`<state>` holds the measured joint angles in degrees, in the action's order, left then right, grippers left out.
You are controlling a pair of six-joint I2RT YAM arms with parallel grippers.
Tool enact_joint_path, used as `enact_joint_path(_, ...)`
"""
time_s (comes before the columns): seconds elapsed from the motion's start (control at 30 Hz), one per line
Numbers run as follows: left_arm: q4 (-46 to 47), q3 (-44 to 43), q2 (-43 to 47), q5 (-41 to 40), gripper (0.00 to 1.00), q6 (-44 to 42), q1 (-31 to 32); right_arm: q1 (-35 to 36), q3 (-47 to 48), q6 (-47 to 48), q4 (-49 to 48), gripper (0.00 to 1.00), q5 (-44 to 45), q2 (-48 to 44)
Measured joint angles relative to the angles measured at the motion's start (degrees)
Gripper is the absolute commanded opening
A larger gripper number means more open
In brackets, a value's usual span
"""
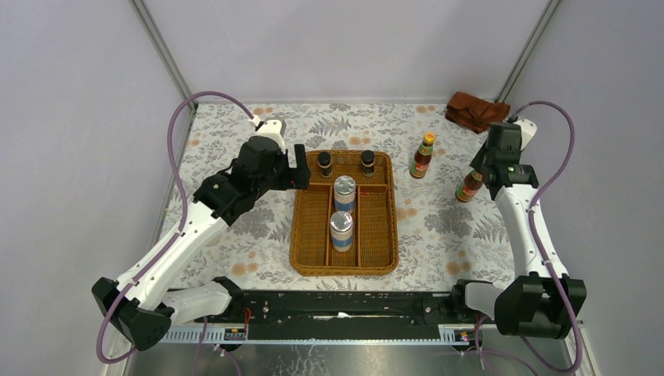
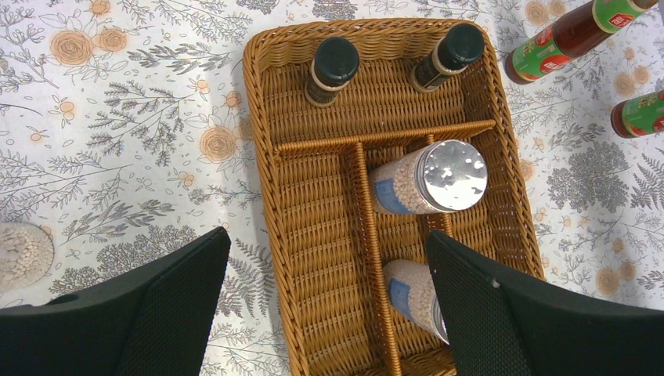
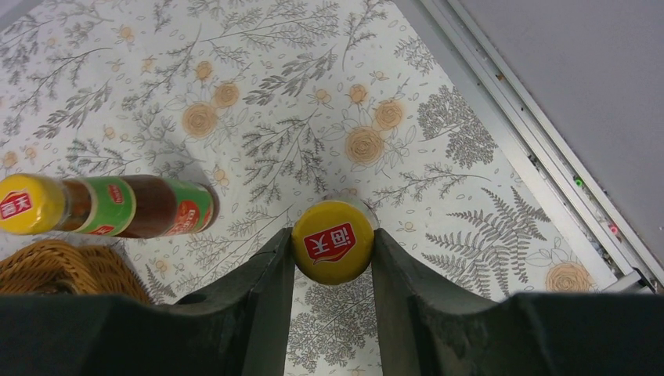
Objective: Organize the condiment bottles
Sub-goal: Pick up the bottle from the center of the board, then place the bottle in the storage box.
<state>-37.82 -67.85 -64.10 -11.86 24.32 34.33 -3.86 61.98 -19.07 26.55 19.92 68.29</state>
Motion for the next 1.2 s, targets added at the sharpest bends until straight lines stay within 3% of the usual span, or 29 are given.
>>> enact_joint_path(1.2, 0.83, 0.24, 0.00, -0.02, 0.99, 0.66, -0.02, 23.06, 13.27, 6.88, 5.81, 0.00, -3.04, 5.99)
